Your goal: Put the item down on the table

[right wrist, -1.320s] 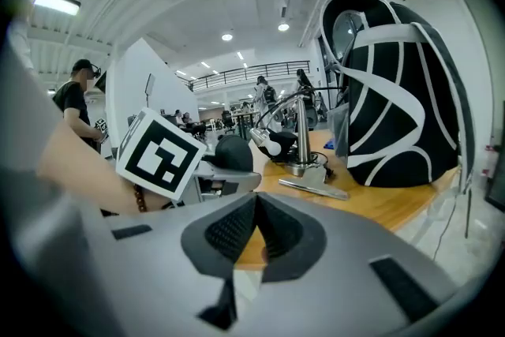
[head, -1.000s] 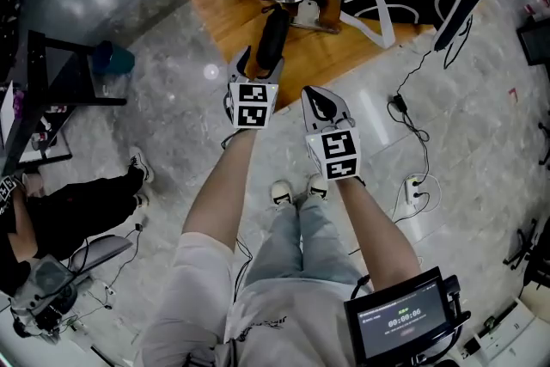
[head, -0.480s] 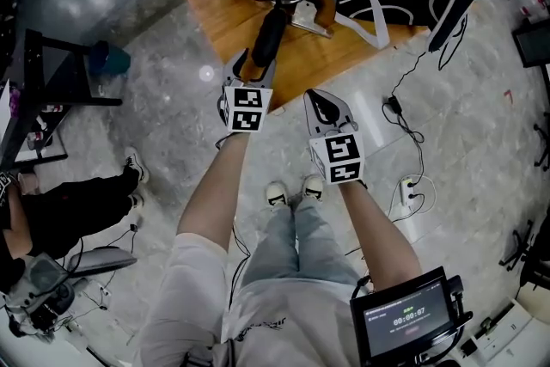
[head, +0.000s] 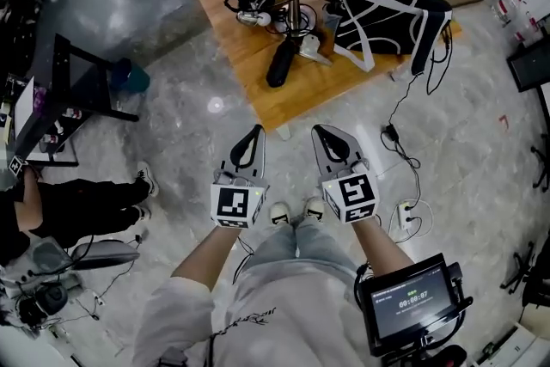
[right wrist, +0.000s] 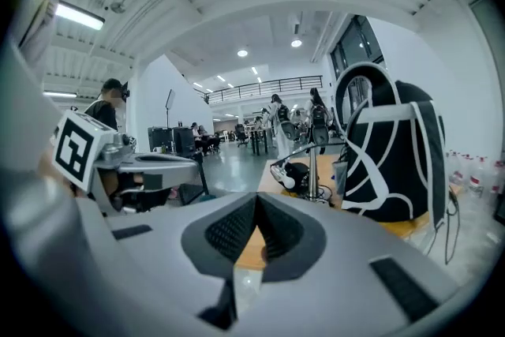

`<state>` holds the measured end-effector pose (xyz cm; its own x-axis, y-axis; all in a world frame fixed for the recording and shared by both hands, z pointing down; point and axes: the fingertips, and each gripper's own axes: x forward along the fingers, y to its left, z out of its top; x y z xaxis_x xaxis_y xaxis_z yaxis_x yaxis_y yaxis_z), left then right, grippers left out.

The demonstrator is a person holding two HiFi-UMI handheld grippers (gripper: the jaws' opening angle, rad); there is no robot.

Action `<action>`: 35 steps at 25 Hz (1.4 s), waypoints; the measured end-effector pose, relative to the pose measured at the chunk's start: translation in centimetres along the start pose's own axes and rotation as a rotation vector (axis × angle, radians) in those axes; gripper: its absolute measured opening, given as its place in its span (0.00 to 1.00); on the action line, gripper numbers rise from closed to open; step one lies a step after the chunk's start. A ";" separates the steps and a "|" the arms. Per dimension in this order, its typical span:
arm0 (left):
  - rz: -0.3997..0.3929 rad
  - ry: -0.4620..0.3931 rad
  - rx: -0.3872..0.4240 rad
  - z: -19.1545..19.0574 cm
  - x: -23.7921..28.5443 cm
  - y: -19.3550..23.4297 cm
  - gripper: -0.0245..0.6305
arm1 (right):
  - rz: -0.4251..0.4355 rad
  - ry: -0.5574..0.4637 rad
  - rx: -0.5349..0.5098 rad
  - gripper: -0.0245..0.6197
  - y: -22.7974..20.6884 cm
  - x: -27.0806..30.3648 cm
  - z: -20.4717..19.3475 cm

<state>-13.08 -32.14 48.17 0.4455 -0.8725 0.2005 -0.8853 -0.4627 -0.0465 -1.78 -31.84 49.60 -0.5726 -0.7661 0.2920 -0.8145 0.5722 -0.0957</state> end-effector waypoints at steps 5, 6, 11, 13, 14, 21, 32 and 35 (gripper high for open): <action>0.058 -0.030 -0.106 2.1 -7.4 -2.7 0.05 | -0.016 -0.086 -0.036 0.04 3.6 -4.9 3.1; 0.066 -0.028 -0.117 2.0 -8.8 -3.4 0.05 | -0.020 -0.091 -0.044 0.04 4.6 -5.8 3.2; 0.090 -0.040 -0.148 1.6 -11.6 -5.0 0.04 | 0.020 -0.101 -0.005 0.04 7.5 -7.6 2.7; 0.095 -0.054 -0.137 2.0 -11.9 -5.2 0.04 | 0.024 -0.106 -0.011 0.04 7.8 -8.0 2.6; 0.097 -0.060 -0.123 2.3 -12.1 -5.3 0.04 | 0.024 -0.110 -0.011 0.04 7.9 -8.3 2.7; 0.118 -0.084 -0.088 3.8 -12.7 -4.9 0.04 | 0.026 -0.139 0.002 0.04 8.3 -9.7 3.7; 0.107 -0.093 -0.095 4.5 -12.4 -6.1 0.04 | 0.034 -0.154 -0.009 0.04 8.6 -10.7 3.9; 0.109 -0.095 -0.088 4.8 -12.4 -6.3 0.04 | 0.036 -0.151 -0.008 0.04 8.4 -10.9 3.8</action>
<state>-12.38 -19.09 41.31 0.3528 -0.9297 0.1054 -0.9356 -0.3523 0.0240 -2.75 -19.78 41.98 -0.6091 -0.7802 0.1424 -0.7930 0.6016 -0.0959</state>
